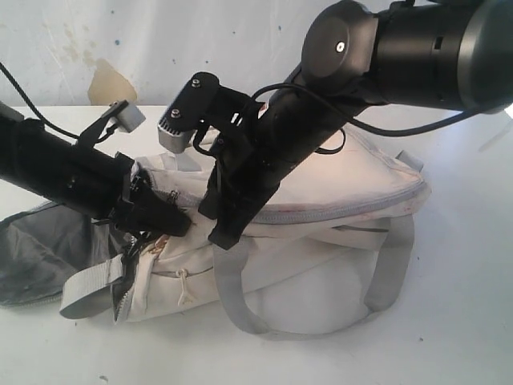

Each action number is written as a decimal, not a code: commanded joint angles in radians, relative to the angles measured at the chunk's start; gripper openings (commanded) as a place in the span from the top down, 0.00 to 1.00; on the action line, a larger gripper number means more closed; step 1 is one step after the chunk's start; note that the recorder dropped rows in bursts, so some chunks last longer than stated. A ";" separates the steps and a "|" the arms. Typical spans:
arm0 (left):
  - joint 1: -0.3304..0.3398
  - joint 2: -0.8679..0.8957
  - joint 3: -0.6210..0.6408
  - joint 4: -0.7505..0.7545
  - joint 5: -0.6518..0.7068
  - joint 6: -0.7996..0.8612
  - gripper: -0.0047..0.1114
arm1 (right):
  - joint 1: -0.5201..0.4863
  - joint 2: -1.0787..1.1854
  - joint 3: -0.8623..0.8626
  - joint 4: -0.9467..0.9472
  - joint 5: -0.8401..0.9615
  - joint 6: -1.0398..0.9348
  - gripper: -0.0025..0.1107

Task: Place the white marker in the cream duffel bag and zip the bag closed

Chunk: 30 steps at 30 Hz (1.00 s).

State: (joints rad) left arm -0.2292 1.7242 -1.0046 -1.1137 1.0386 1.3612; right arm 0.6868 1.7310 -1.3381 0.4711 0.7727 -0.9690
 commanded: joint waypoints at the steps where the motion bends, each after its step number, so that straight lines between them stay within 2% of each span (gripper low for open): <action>1: -0.003 -0.003 0.003 0.054 -0.012 -0.004 0.96 | -0.007 -0.012 0.002 0.007 0.008 0.005 0.98; 4: -0.003 -0.003 -0.010 0.062 0.012 0.000 0.93 | -0.007 -0.012 0.002 0.007 0.010 0.005 0.98; 9: -0.003 -0.003 -0.054 0.067 0.069 0.000 0.73 | -0.007 -0.012 0.002 0.007 0.012 0.005 0.98; 12: -0.003 -0.003 -0.065 0.084 0.052 0.000 0.68 | -0.007 -0.012 0.002 0.007 0.019 0.005 0.98; 16: -0.003 -0.003 -0.065 0.084 0.011 0.000 0.72 | -0.007 -0.012 0.002 0.007 0.025 0.005 0.98; 23: -0.003 -0.003 -0.065 0.098 0.004 0.000 0.96 | -0.007 -0.012 0.002 0.007 0.030 0.005 0.98; 30: -0.003 -0.003 -0.065 0.143 0.020 -0.008 0.96 | -0.007 -0.012 0.002 0.007 0.030 0.005 0.98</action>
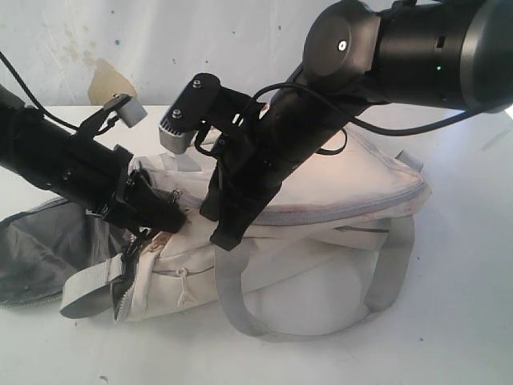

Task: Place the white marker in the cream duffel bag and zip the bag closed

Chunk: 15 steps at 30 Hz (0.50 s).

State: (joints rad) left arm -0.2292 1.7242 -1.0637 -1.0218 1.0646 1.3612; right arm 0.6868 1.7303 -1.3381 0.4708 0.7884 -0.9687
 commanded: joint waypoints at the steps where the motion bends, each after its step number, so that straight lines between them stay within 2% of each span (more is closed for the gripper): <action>1: -0.003 -0.003 -0.006 0.056 0.001 -0.011 0.96 | -0.007 -0.012 0.002 0.008 0.015 0.005 0.98; 5: -0.003 -0.003 -0.006 0.069 0.003 -0.011 0.96 | -0.007 -0.012 0.002 0.008 0.015 0.005 0.98; 12: -0.003 -0.003 -0.007 0.066 0.001 -0.011 0.76 | -0.007 -0.012 0.002 0.008 0.015 0.005 0.98; 15: -0.003 -0.003 -0.007 0.061 -0.001 -0.017 0.78 | -0.007 -0.012 0.002 0.008 0.015 0.005 0.98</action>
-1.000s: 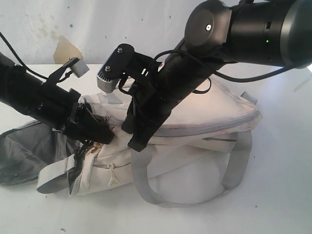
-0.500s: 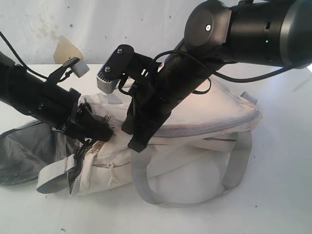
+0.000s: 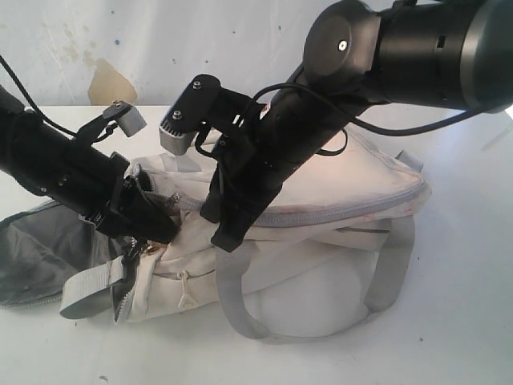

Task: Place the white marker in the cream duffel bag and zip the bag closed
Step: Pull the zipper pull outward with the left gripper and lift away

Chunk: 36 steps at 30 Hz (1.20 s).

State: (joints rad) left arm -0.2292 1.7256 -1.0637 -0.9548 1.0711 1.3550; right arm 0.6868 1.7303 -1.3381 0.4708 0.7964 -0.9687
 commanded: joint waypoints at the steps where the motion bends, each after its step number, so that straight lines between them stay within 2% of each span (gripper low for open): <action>1: -0.003 -0.005 -0.007 -0.010 -0.008 -0.017 0.79 | -0.007 -0.012 0.002 0.008 0.007 0.005 0.98; 5: -0.003 -0.005 -0.007 -0.014 0.016 -0.026 0.96 | -0.007 -0.012 0.002 0.008 0.007 0.005 0.98; 11: 0.009 -0.021 -0.009 -0.004 0.037 -0.103 0.96 | -0.007 -0.012 0.002 0.008 0.009 0.005 0.98; 19: 0.107 -0.131 -0.009 -0.010 0.047 -0.247 0.96 | -0.007 -0.012 0.002 0.002 0.009 0.005 0.98; 24: 0.146 -0.154 -0.009 -0.012 0.050 -0.416 0.96 | -0.007 -0.012 0.002 0.002 0.018 0.005 0.98; 36: 0.177 -0.154 -0.009 0.034 -0.020 -0.623 0.96 | -0.007 -0.012 0.002 -0.038 0.079 0.022 0.98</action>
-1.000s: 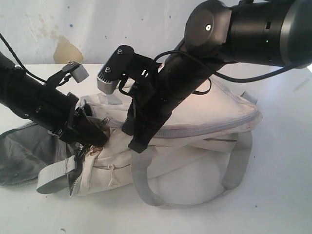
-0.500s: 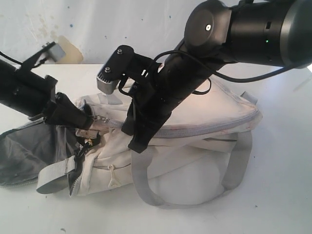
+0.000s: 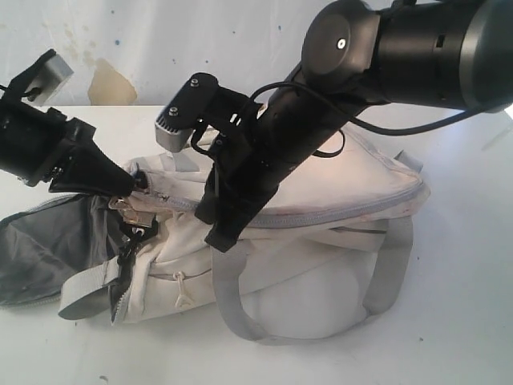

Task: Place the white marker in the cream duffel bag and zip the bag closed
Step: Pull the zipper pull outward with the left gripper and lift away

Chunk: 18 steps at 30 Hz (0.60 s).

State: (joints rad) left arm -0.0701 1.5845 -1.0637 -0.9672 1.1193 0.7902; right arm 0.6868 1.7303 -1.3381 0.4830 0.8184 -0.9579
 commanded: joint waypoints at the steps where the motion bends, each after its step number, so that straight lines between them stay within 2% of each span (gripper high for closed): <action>1: 0.018 -0.013 -0.009 0.052 -0.083 -0.069 0.96 | -0.007 -0.012 0.002 -0.050 0.060 0.011 0.98; 11: 0.018 -0.014 -0.014 0.094 -0.247 -0.144 0.96 | -0.007 -0.012 0.002 -0.063 0.116 0.011 0.98; 18: 0.018 -0.013 -0.141 0.174 -0.381 -0.192 0.96 | -0.007 -0.013 0.002 -0.141 0.099 0.090 0.98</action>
State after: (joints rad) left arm -0.0701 1.5845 -1.1651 -0.8634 0.8826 0.6185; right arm 0.6868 1.7241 -1.3435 0.4189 0.8365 -0.9060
